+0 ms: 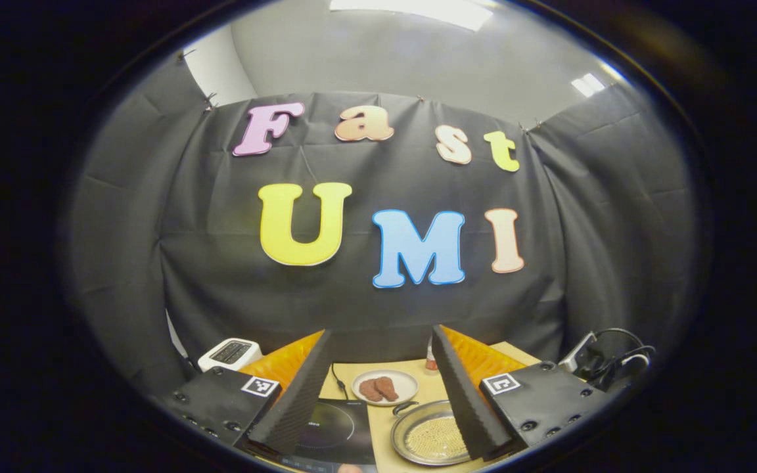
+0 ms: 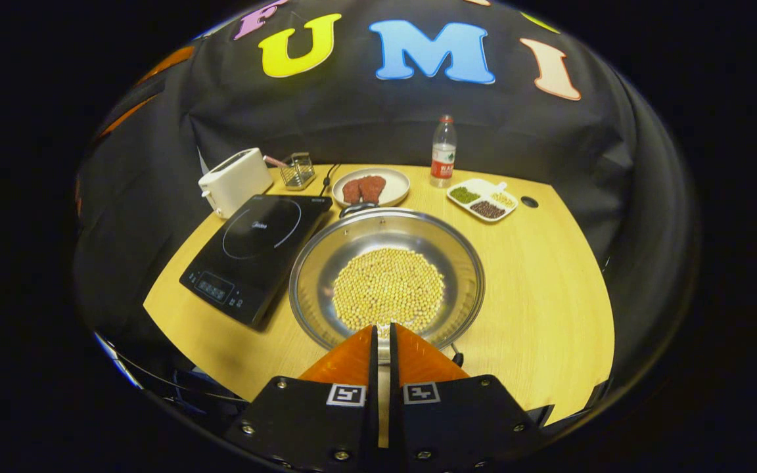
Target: First push the handle of the pot to place it horizontally, then grasp the pot with both hands and set it on the induction cooktop.
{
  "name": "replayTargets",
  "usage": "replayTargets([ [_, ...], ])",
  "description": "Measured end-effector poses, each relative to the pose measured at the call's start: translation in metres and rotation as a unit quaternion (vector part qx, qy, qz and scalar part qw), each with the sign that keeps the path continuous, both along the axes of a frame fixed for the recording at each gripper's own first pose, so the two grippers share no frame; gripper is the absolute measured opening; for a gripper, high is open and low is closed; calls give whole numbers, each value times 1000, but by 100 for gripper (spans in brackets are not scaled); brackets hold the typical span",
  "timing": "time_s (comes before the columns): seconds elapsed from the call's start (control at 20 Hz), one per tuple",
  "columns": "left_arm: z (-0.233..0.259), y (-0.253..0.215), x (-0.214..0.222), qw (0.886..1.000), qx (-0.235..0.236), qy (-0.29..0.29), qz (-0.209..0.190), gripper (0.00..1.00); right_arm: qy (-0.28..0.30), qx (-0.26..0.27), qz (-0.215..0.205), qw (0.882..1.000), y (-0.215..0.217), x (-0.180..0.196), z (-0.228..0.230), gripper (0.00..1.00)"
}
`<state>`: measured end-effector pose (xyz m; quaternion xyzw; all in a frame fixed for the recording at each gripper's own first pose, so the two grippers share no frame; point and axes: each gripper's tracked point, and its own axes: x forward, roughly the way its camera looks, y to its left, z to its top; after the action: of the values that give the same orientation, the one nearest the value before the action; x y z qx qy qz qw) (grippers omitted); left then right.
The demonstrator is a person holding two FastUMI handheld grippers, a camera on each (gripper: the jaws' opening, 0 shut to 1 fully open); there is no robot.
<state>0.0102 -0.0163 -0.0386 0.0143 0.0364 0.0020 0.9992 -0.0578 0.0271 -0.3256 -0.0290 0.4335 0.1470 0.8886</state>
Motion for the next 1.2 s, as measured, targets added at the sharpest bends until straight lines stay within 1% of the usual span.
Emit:
replayTargets([
  [0.15,-6,3,0,1000,-2,6,4,95,50,8,3,999,6,-10,-24,7],
  [0.3,-10,4,0,1000,-3,12,8,95,102,17,0,995,11,-23,-45,7],
  [0.55,-5,15,-4,1000,-2,7,24,95,153,17,-15,988,3,-28,-67,7],
  [0.65,-6,23,-3,999,-5,9,32,95,165,12,-21,986,-3,-27,-74,7],
  [0.8,-12,26,-6,999,-16,16,39,95,174,22,-24,984,-5,-30,-78,7],
  [0.9,-13,26,-5,999,-19,17,41,99,173,19,-24,985,-8,-29,-78,7],
  [1.05,-12,21,-2,999,-17,18,36,95,171,14,-32,985,-16,-25,-78,7],
  [1.2,-8,11,3,1000,-14,13,25,95,165,4,-46,985,-30,-19,-80,7],
])
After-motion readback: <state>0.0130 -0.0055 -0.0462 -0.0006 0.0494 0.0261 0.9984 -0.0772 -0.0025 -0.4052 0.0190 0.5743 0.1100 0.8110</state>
